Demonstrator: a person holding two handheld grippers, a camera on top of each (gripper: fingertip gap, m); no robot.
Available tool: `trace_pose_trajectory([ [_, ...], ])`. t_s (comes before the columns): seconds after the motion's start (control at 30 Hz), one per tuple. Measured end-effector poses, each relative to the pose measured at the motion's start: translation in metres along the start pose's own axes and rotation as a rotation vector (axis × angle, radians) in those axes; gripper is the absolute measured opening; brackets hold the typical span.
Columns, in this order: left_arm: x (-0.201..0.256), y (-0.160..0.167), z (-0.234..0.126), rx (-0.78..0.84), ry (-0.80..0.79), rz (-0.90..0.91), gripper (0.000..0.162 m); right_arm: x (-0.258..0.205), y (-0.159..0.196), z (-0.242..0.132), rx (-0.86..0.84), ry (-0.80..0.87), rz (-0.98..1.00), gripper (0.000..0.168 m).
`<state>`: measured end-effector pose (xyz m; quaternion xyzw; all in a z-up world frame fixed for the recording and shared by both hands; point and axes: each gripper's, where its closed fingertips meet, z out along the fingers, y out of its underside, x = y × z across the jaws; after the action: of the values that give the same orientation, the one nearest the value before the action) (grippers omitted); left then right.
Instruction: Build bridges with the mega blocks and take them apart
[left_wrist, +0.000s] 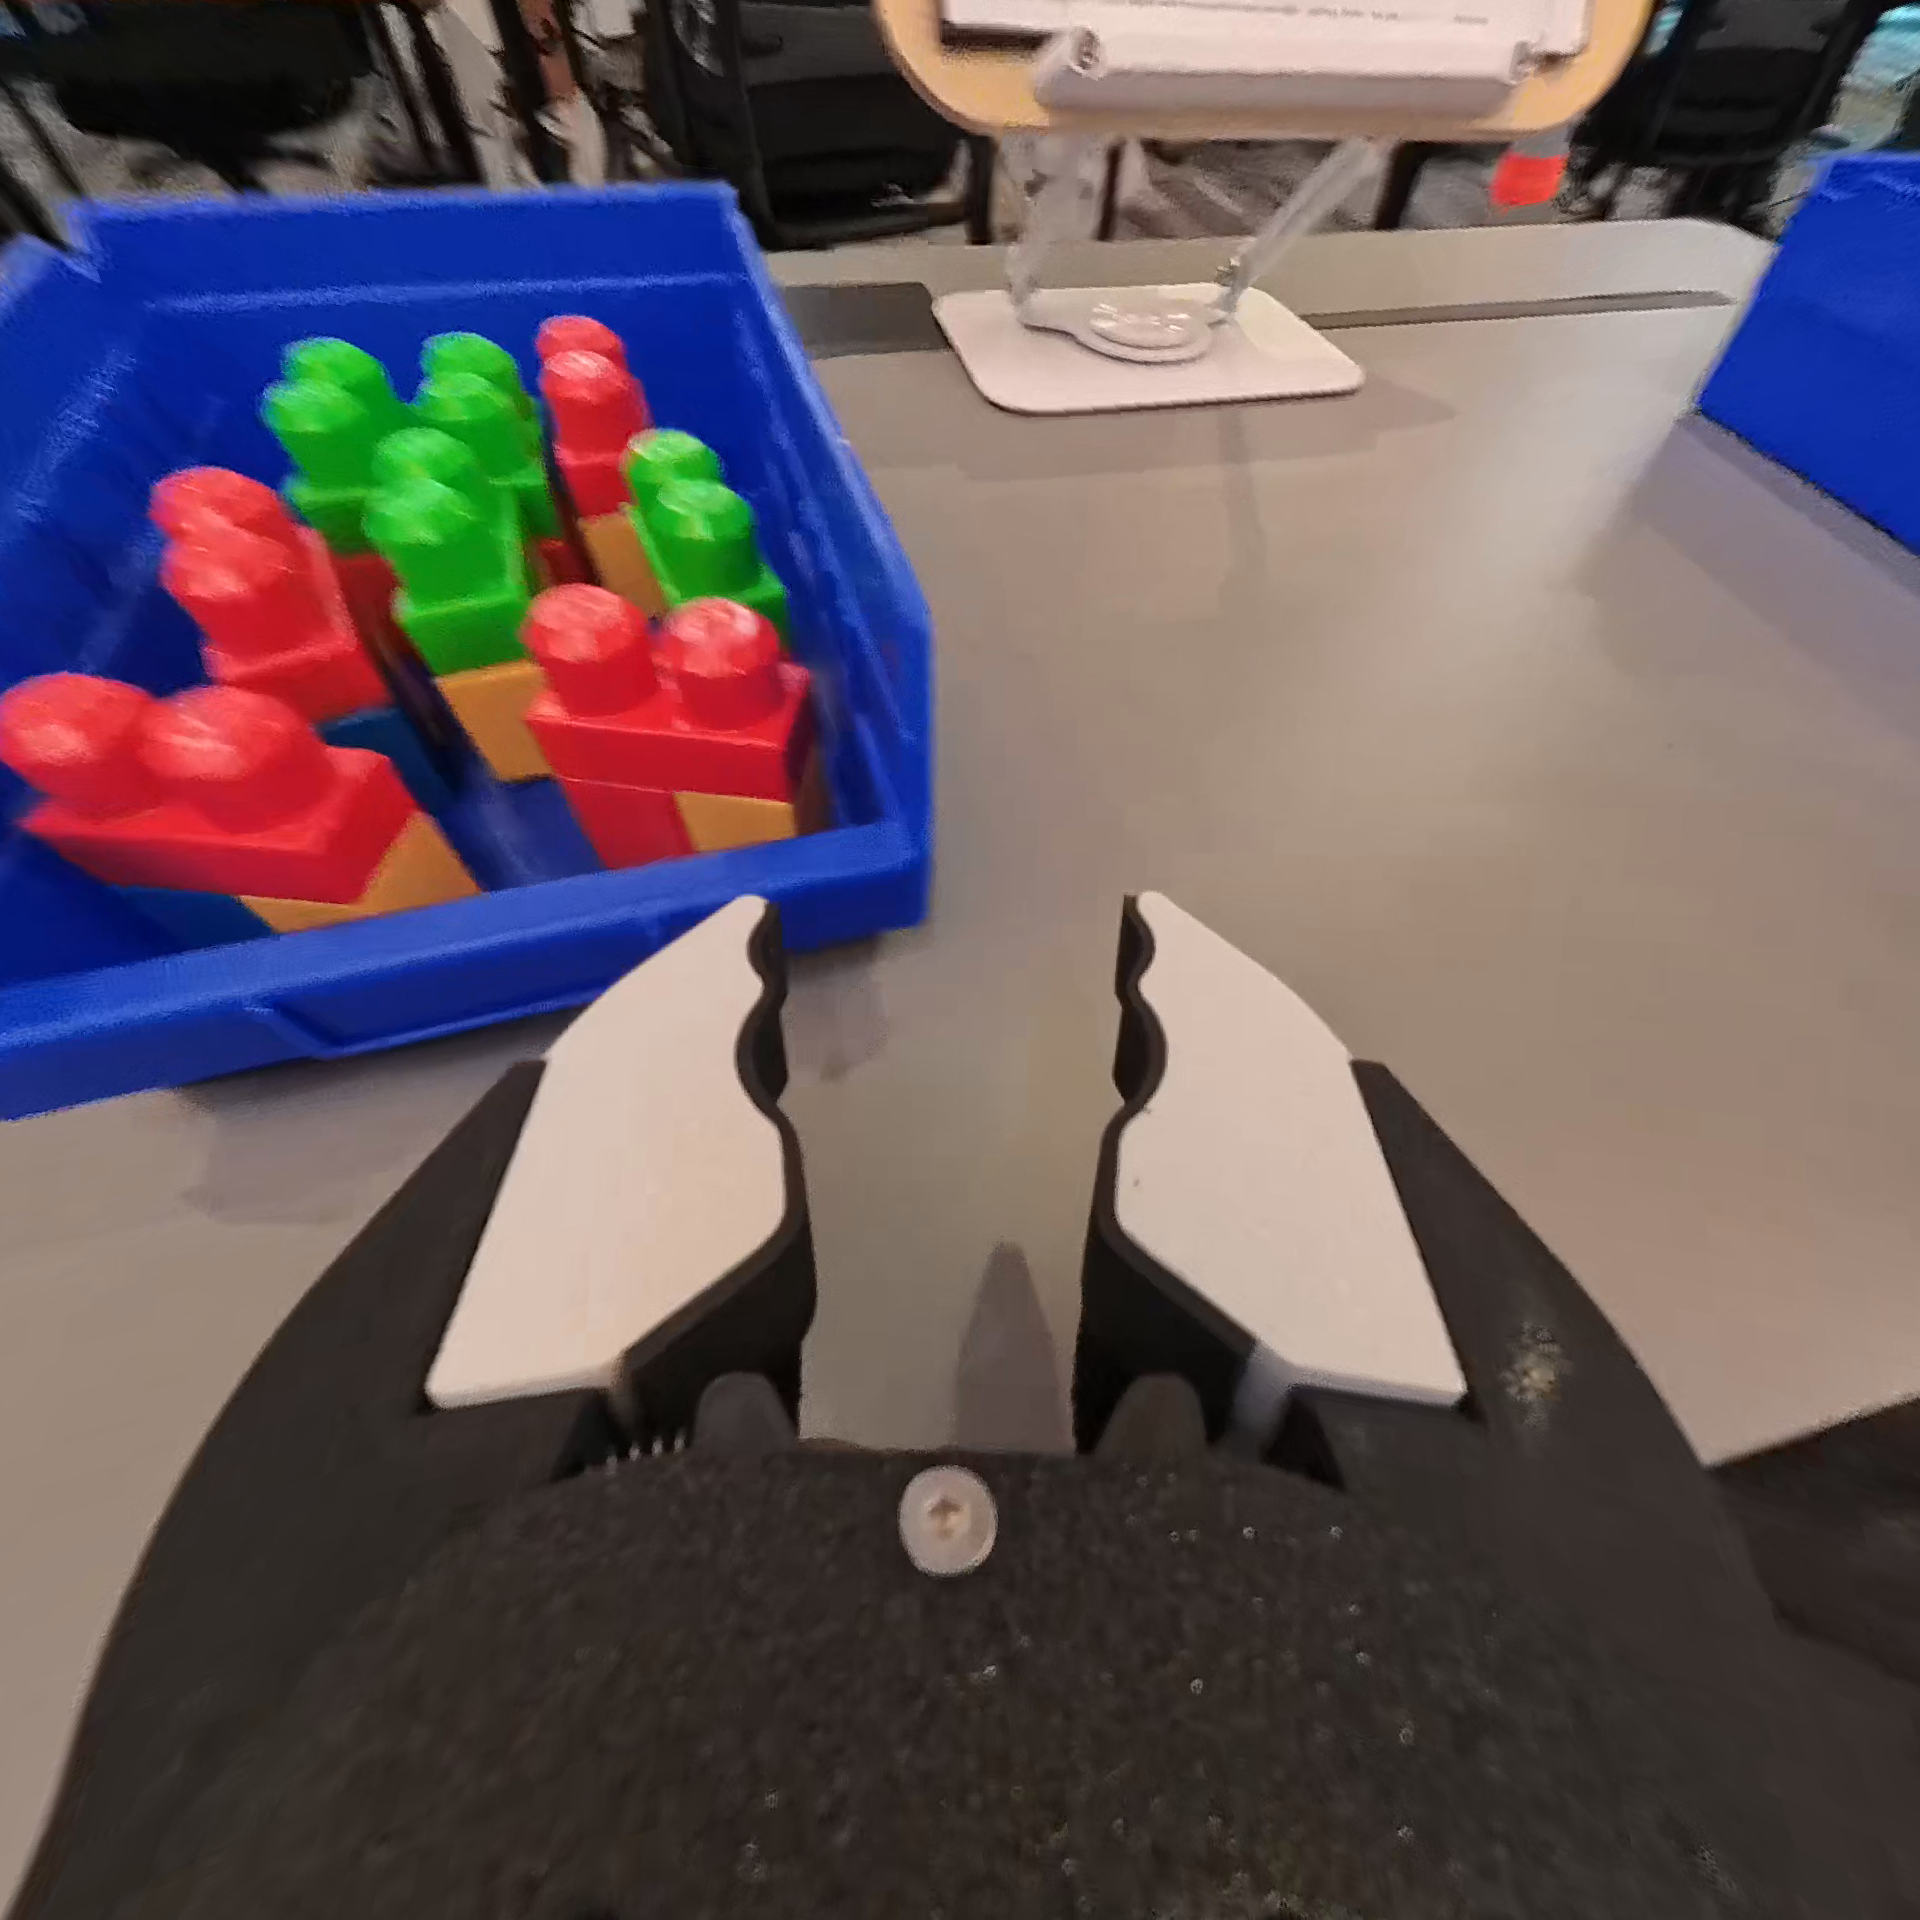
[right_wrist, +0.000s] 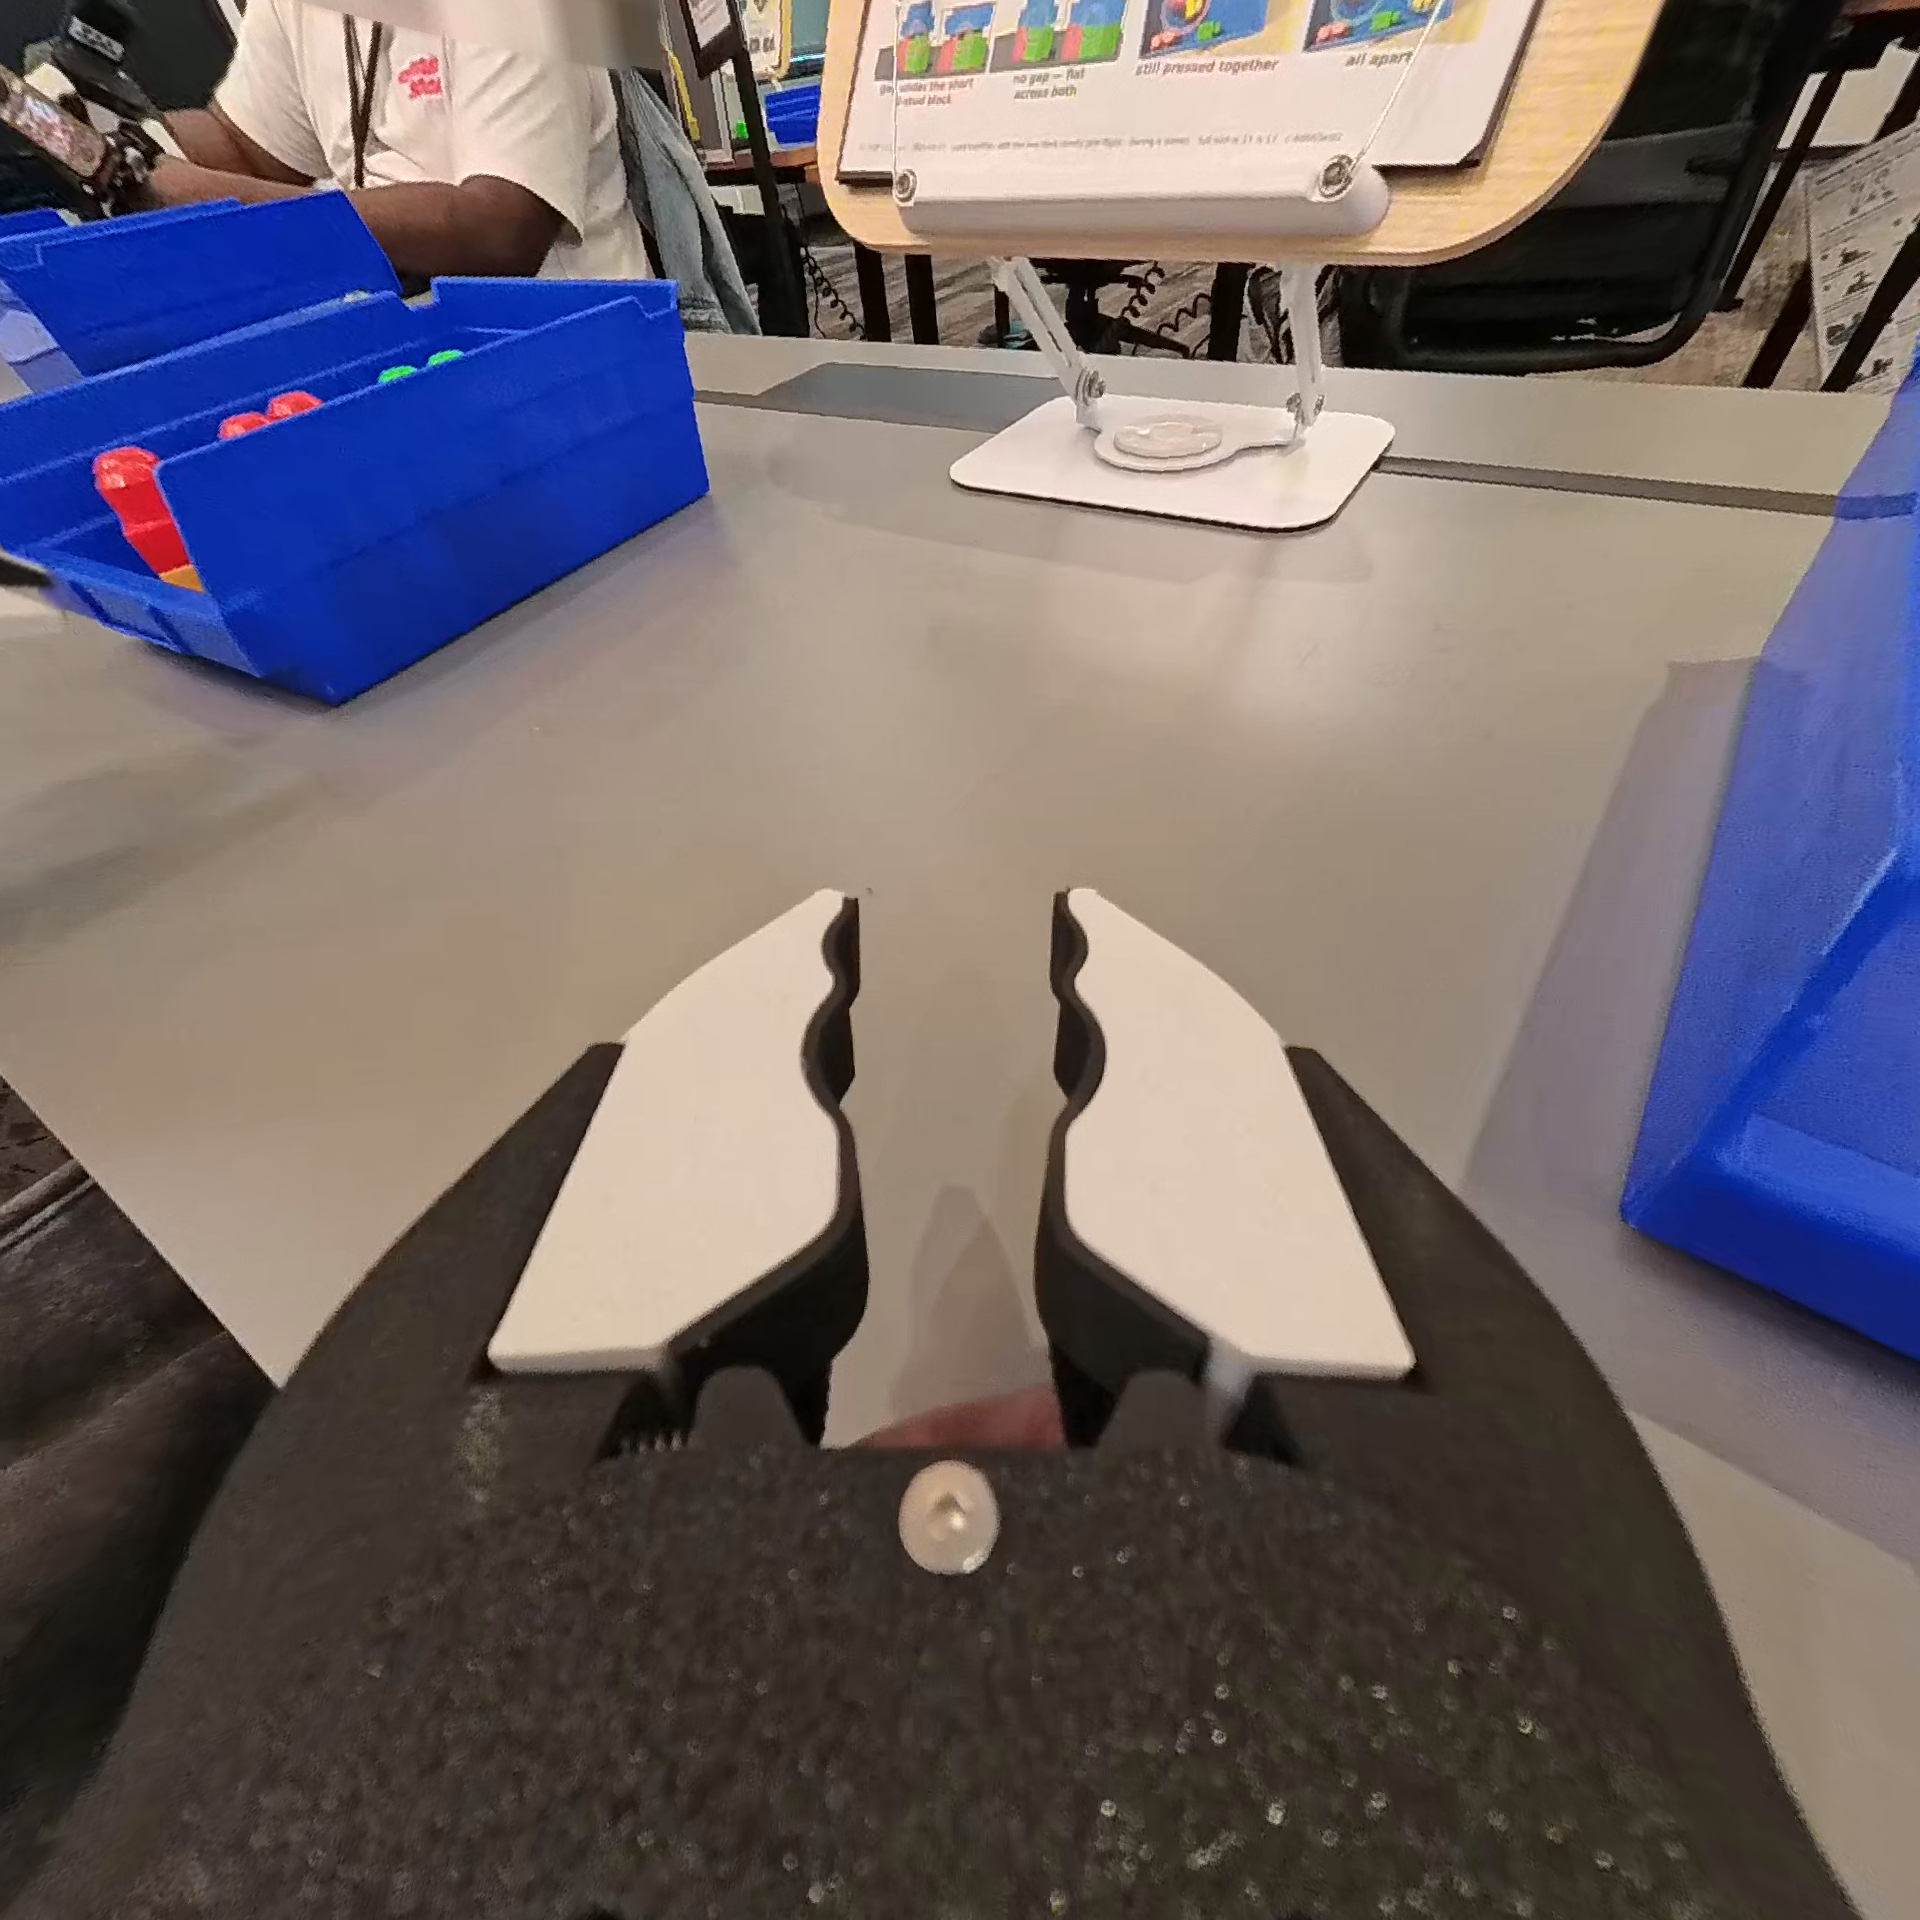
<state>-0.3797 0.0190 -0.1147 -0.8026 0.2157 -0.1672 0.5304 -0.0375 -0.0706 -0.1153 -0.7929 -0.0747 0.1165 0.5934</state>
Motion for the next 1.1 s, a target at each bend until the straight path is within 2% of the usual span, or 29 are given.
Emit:
trace_pose_trajectory([
  [0.1, -0.030, -0.019, -0.003, -0.007, -0.058, 0.087, 0.061, -0.001, 0.000, 0.000, -0.002, -0.004, -0.005, 0.034],
  [0.2, -0.056, -0.028, 0.013, -0.104, -0.058, 0.175, 0.073, -0.001, 0.001, 0.001, -0.008, -0.015, 0.006, 0.034],
  [0.23, -0.062, -0.028, 0.020, -0.140, -0.042, 0.173, 0.079, -0.001, 0.001, 0.002, -0.008, -0.017, 0.011, 0.034],
  [0.33, -0.072, -0.024, 0.046, -0.237, 0.001, 0.146, 0.081, -0.001, 0.001, 0.004, -0.016, -0.020, 0.013, 0.034],
  [0.53, -0.080, -0.007, 0.084, -0.398, -0.008, 0.128, 0.085, -0.001, 0.002, 0.004, -0.022, -0.019, 0.010, 0.034],
  [0.57, -0.077, -0.005, 0.087, -0.419, 0.013, 0.095, 0.079, -0.001, 0.002, 0.004, -0.021, -0.020, 0.014, 0.034],
  [0.67, -0.074, -0.003, 0.091, -0.449, 0.049, 0.031, 0.075, 0.001, 0.003, 0.002, -0.021, -0.025, 0.032, 0.034],
  [0.8, -0.073, -0.003, 0.090, -0.475, 0.070, 0.032, 0.074, 0.004, 0.003, -0.001, -0.018, -0.026, 0.051, 0.034],
  [0.93, -0.081, -0.023, 0.079, -0.407, 0.101, 0.006, 0.074, 0.007, 0.003, -0.004, -0.016, -0.014, 0.047, 0.034],
  [1.03, -0.090, -0.064, 0.059, -0.273, 0.123, -0.042, 0.074, 0.006, 0.002, -0.003, -0.015, -0.021, 0.034, 0.034],
  [1.1, -0.084, -0.096, 0.047, -0.180, 0.212, -0.079, 0.074, 0.002, -0.001, 0.003, -0.019, -0.031, -0.004, 0.034],
])
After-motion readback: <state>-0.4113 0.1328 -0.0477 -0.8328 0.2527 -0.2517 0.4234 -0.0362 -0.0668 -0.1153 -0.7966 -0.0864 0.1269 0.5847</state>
